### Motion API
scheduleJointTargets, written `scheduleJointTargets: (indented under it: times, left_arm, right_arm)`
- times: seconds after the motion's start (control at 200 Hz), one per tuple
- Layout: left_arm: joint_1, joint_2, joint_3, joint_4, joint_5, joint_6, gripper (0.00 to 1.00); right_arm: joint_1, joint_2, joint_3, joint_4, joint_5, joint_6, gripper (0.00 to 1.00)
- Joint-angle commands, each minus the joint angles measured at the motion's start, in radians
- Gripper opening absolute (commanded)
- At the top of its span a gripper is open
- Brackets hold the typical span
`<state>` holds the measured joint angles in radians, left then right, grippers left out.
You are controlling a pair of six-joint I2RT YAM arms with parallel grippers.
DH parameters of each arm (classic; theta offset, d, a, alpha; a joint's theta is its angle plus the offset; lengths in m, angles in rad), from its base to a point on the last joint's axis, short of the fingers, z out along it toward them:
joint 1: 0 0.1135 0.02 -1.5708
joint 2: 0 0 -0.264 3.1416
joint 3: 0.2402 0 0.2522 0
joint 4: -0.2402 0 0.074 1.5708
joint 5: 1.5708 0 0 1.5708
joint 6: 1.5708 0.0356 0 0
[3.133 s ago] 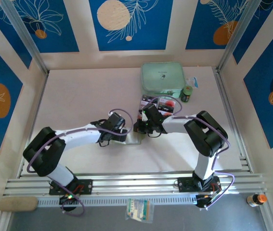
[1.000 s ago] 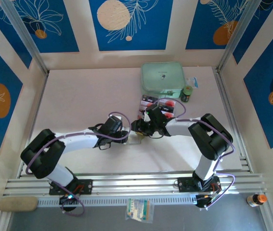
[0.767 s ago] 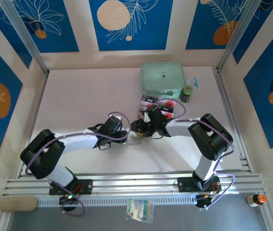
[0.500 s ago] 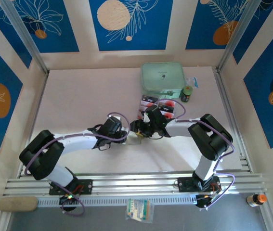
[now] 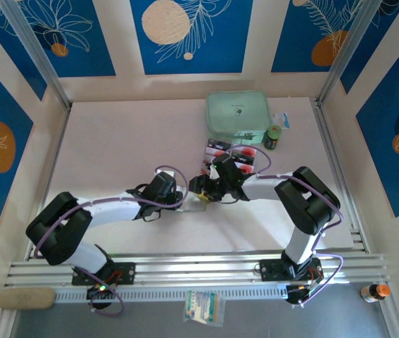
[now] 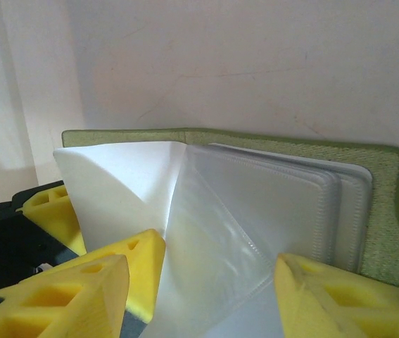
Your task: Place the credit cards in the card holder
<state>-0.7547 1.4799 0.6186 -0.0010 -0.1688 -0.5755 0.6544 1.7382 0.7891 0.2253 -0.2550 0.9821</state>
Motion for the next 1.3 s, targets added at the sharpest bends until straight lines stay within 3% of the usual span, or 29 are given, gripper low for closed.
scheduleJointTargets:
  times: [0.0, 0.73, 1.01, 1.295]
  left_arm:
    - [0.003, -0.021, -0.022, 0.01, -0.02, -0.015, 0.54]
    - [0.004, -0.036, -0.04, 0.033, -0.015, -0.016, 0.54]
    - [0.006, -0.094, -0.048, 0.018, -0.038, -0.023, 0.73]
    - [0.028, -0.28, -0.098, -0.021, -0.102, -0.049, 0.98]
  right_arm:
    - [0.002, 0.018, 0.013, 0.006, -0.036, 0.016, 0.57]
    - [0.001, 0.002, 0.049, 0.064, -0.117, 0.09, 0.58]
    - [0.014, 0.03, 0.092, 0.11, -0.15, 0.147, 0.59]
    - [0.055, 0.05, 0.141, 0.124, -0.145, 0.188, 0.59]
